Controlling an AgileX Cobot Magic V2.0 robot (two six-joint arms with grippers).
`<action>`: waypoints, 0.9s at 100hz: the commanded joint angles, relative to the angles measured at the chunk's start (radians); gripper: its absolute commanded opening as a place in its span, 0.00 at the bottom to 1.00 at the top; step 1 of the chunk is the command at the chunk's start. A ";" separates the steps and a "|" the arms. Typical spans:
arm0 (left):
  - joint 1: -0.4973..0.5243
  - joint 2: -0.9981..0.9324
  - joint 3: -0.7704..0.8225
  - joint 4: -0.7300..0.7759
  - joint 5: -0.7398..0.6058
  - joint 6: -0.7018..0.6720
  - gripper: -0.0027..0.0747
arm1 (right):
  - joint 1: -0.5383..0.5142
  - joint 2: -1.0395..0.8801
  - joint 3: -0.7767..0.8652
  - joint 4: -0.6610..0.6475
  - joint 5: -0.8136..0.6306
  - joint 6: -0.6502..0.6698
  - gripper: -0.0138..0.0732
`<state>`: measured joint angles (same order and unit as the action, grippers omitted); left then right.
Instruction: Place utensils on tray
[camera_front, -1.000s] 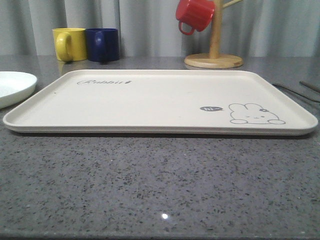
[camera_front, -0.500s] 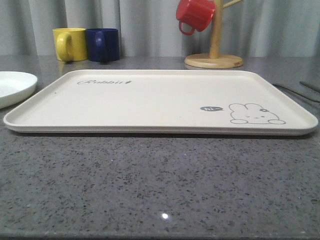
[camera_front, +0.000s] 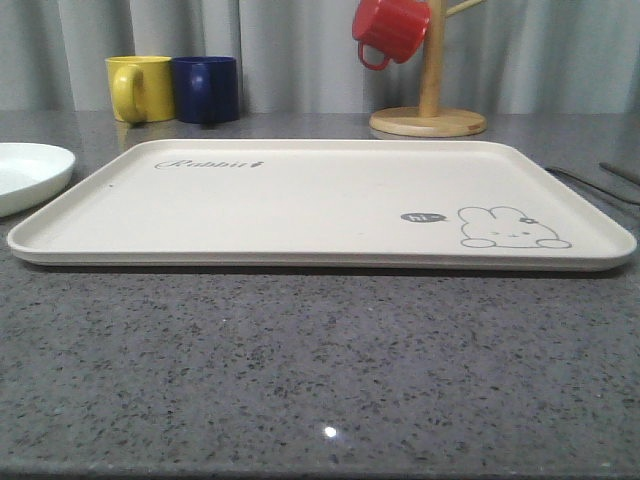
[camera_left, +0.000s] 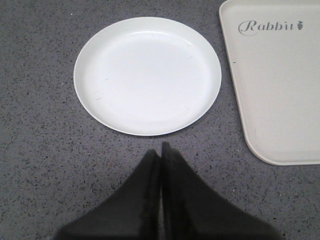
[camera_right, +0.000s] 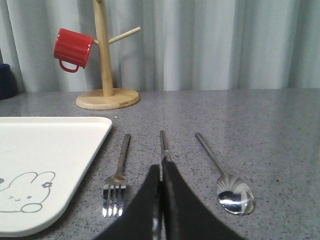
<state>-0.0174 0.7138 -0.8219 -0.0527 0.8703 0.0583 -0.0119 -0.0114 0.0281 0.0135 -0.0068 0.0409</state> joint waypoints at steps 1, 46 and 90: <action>0.001 0.003 -0.039 -0.015 -0.041 -0.007 0.19 | -0.004 -0.021 -0.019 -0.002 -0.082 -0.004 0.08; 0.001 0.030 -0.040 -0.027 -0.087 -0.029 0.61 | -0.004 -0.021 -0.019 -0.002 -0.082 -0.004 0.08; 0.002 0.456 -0.233 -0.011 -0.144 -0.087 0.61 | -0.004 -0.021 -0.019 -0.002 -0.082 -0.004 0.08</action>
<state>-0.0174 1.1137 -0.9773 -0.0592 0.7936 -0.0159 -0.0119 -0.0114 0.0281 0.0135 -0.0068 0.0409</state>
